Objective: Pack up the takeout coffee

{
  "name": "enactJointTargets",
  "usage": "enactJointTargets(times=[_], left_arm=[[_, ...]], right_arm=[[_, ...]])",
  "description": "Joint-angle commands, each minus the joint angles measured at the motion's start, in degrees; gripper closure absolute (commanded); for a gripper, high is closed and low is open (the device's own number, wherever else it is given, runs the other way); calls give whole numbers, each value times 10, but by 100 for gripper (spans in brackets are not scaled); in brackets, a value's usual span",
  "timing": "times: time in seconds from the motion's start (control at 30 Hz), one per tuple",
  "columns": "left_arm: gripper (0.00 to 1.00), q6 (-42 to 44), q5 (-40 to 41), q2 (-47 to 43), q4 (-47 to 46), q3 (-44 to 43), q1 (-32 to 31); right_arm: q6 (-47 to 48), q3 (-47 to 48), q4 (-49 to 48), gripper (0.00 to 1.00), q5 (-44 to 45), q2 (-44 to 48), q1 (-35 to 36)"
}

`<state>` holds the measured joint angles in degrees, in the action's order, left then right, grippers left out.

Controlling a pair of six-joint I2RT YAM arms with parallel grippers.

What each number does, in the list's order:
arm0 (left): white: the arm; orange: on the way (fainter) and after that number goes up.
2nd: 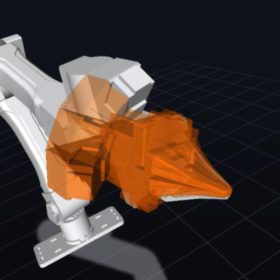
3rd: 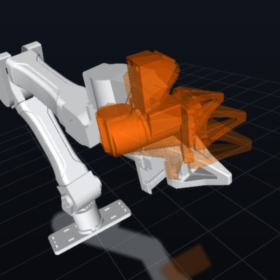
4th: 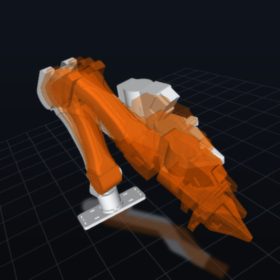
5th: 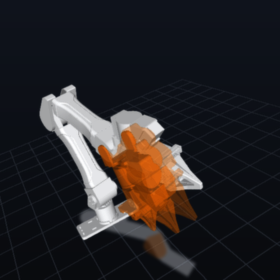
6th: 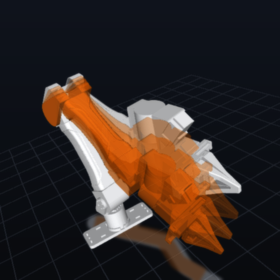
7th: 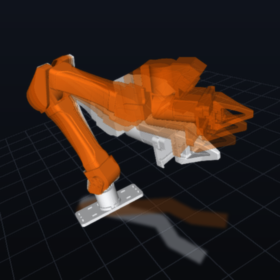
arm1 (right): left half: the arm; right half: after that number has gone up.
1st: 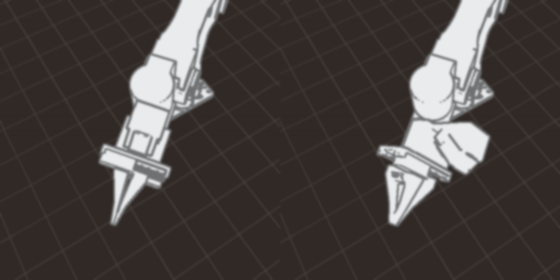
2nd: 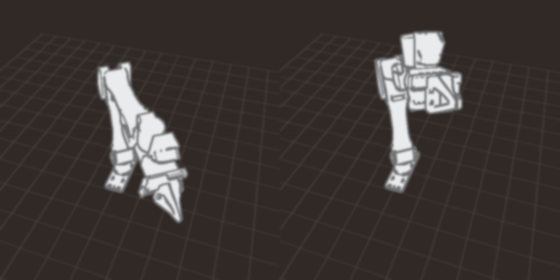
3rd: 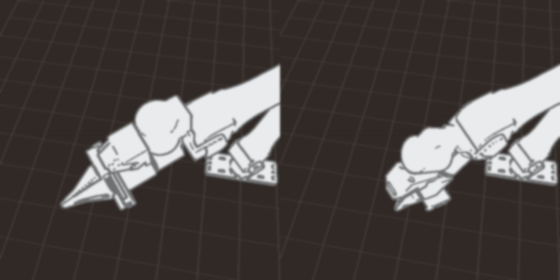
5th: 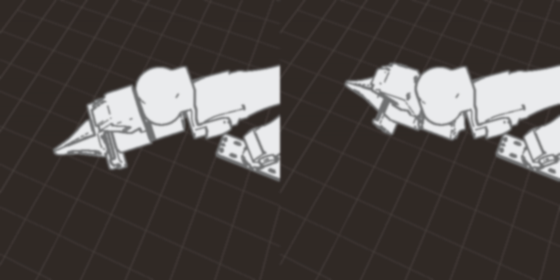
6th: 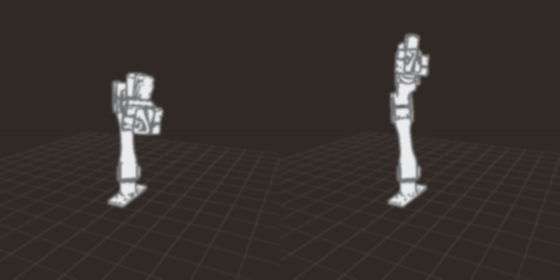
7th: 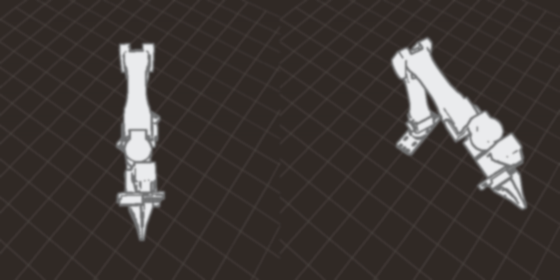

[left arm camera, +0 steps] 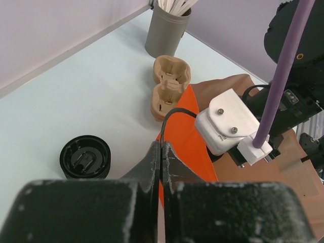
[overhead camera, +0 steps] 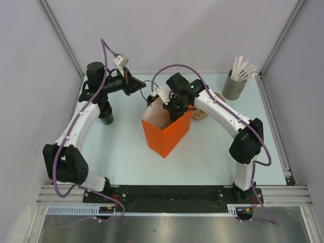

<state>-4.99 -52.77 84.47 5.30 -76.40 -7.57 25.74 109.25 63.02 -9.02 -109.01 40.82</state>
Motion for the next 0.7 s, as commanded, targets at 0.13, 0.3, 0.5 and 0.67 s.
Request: enactJointTargets(times=[0.13, 0.3, 0.5, 0.67], left_arm=[[100, 2, -2, 1, -13, -15, -5], [100, 2, -2, 1, -13, -16, -7], [100, 2, 0, 1, -12, -16, -9], [100, 3, 0, 0, -12, -16, -10]], right_arm=[[5, -7, -34, 100, -7, 38, 5], [5, -11, -41, 100, -6, 42, 5], [6, -12, -45, 100, -8, 42, 6], [5, -14, -48, 100, -11, 41, 5]])
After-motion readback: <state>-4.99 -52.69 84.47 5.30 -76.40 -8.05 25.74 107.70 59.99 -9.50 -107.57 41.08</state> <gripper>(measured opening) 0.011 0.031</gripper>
